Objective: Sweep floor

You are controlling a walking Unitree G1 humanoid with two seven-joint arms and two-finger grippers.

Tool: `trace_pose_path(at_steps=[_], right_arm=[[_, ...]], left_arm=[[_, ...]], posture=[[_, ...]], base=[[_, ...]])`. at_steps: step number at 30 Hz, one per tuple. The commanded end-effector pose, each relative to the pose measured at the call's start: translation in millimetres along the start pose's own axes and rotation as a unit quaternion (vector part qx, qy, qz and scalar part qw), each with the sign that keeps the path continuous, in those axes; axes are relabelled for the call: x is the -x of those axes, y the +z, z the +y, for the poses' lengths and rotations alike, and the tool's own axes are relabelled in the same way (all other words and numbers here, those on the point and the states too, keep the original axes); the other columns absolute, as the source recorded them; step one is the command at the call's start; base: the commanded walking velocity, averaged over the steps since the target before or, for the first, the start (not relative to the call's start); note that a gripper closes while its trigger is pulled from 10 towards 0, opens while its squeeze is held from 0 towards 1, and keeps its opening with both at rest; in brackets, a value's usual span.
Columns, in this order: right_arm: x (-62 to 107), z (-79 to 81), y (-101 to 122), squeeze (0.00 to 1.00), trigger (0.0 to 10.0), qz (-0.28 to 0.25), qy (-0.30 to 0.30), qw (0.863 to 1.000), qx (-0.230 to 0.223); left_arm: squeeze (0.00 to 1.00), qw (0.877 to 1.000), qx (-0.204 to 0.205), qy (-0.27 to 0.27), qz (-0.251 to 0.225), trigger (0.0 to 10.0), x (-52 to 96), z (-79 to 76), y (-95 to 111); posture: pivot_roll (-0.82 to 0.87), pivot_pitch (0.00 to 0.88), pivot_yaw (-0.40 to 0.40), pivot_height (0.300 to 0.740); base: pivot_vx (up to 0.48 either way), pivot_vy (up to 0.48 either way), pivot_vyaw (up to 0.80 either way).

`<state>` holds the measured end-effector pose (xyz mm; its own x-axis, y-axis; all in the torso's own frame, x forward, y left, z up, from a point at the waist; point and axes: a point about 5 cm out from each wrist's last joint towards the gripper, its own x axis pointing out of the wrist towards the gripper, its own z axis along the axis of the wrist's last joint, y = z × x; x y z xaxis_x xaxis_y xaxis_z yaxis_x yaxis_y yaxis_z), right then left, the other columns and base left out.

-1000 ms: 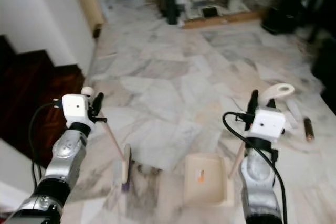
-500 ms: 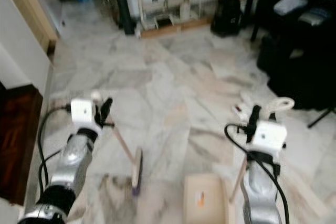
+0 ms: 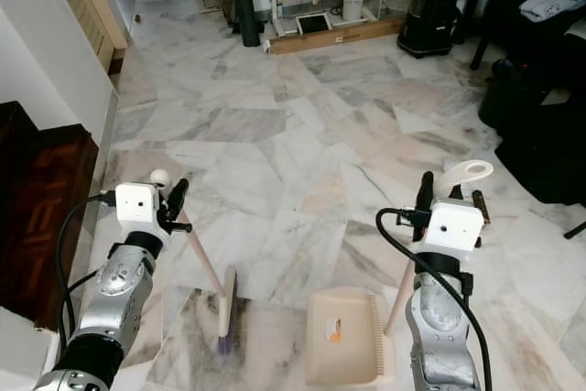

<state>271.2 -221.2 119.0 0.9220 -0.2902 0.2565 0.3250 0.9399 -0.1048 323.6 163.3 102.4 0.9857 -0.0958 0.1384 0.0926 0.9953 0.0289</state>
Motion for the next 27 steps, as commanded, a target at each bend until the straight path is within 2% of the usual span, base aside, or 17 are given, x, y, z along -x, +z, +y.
trace_pose_path(at_steps=[1, 5, 16, 27], right_arm=[[-2.1, -3.6, 7, 0.0, 10.0, -0.011, -0.009, 1.0, -0.004], [-2.6, -2.8, 9, 0.0, 10.0, -0.016, -0.008, 1.0, -0.006], [-2.9, 5.7, 10, 0.0, 10.0, -0.02, 0.004, 1.0, -0.01], [-3.7, 6.3, 12, 0.0, 10.0, -0.024, 0.007, 1.0, -0.009]], left_arm=[[0.0, 1.0, -0.009, -0.005, -0.026, 10.0, -4.9, 0.2, 13], [0.0, 1.0, -0.009, -0.008, -0.025, 10.0, -5.6, -0.4, 13], [0.0, 1.0, -0.01, -0.011, -0.028, 10.0, -6.0, -0.9, 14], [0.0, 1.0, -0.009, -0.014, -0.027, 10.0, -5.1, -2.1, 14]], posture=[[-0.09, 0.073, 0.099, 0.74], [-0.1, 0.068, 0.101, 0.74], [-0.08, 0.046, 0.097, 0.74], [-0.09, 0.04, 0.095, 0.74]], base=[[0.285, 0.0, 0.0], [0.281, 0.0, -0.64], [0.304, 0.0, 0.0], [0.347, 0.0, 0.0]])
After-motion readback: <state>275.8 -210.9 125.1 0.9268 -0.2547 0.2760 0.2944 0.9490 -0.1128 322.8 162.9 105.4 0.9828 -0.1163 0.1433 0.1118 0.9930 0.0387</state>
